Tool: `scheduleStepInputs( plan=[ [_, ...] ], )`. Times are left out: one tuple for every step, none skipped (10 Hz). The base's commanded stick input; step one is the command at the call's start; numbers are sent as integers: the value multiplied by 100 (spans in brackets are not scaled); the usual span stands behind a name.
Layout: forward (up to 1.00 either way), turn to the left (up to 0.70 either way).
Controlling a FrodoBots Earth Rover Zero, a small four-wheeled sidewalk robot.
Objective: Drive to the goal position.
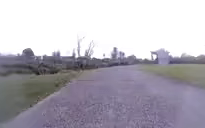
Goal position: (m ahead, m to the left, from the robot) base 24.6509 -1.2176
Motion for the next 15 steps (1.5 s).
scheduleStepInputs(
  plan=[
    [85,-34],
    [85,0],
    [85,0],
    [85,0],
    [85,0],
    [85,0],
    [85,0],
    [85,0],
    [85,0],
    [85,0],
    [85,0],
    [85,0],
    [85,0],
    [85,-34],
    [85,-34]
  ],
)
